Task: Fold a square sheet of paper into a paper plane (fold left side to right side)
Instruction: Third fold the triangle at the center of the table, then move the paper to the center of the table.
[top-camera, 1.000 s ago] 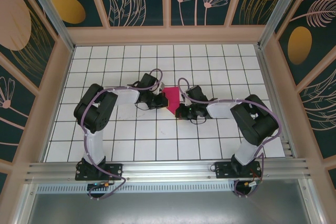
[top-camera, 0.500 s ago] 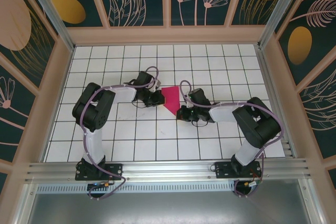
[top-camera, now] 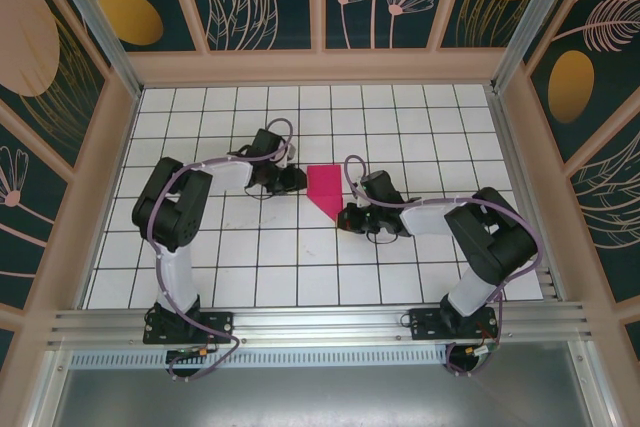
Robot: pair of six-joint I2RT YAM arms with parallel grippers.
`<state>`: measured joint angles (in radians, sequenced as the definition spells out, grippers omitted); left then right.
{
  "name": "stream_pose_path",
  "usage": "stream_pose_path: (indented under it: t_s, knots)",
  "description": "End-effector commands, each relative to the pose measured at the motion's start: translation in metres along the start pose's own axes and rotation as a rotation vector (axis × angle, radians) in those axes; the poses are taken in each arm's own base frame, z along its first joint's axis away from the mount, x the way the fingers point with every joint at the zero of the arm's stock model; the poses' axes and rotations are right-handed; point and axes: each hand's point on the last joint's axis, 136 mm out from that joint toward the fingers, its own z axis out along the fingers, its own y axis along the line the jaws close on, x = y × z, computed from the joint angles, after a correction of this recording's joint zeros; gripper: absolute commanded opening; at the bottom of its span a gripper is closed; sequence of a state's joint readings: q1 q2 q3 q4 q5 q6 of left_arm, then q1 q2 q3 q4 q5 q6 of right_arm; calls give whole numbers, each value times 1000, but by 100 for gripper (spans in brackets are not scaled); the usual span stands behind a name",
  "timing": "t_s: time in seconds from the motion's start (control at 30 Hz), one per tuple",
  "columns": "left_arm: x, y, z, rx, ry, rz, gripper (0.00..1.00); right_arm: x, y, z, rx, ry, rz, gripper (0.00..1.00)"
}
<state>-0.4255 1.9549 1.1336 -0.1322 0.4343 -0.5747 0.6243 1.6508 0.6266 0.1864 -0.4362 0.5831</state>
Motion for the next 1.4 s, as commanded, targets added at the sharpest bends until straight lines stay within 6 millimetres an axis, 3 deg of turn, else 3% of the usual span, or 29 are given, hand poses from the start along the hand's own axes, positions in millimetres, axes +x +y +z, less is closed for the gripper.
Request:
stream_pose_path:
  t_s: [0.0, 0.13, 0.27, 0.4, 0.5, 0.73, 0.9, 1.03, 1.23, 1.37]
  knots:
    - [-19, 8, -26, -76, -77, 5, 37, 57, -40, -3, 138, 190, 84, 0]
    - [-17, -1, -38, -45, -98, -4, 46, 30, -15, -14, 85, 104, -2, 0]
    - [-4, -8, -43, 31, -98, -32, 51, -5, 1, -36, 102, -17, -105, 27]
    - [10, -16, -46, 118, -93, -67, 52, -39, 0, -55, 136, -113, -155, 47]
    - [18, -21, -44, 172, -73, -82, 54, -51, 3, -49, 138, -110, -197, 57]
    - [26, -19, -36, 188, -49, -104, 55, -64, 4, -22, 120, -63, -238, 58]
    - [30, -19, -32, 188, -35, -104, 55, -68, 1, -8, 115, -37, -235, 50]
    - [32, -20, -30, 186, -30, -104, 55, -68, 0, -4, 114, -28, -236, 36]
    - [32, -22, -27, 186, -25, -102, 56, -71, -10, -9, 135, -34, -219, 6]
    - [34, -25, -25, 188, -19, -100, 56, -73, -17, -15, 148, -49, -204, 0]
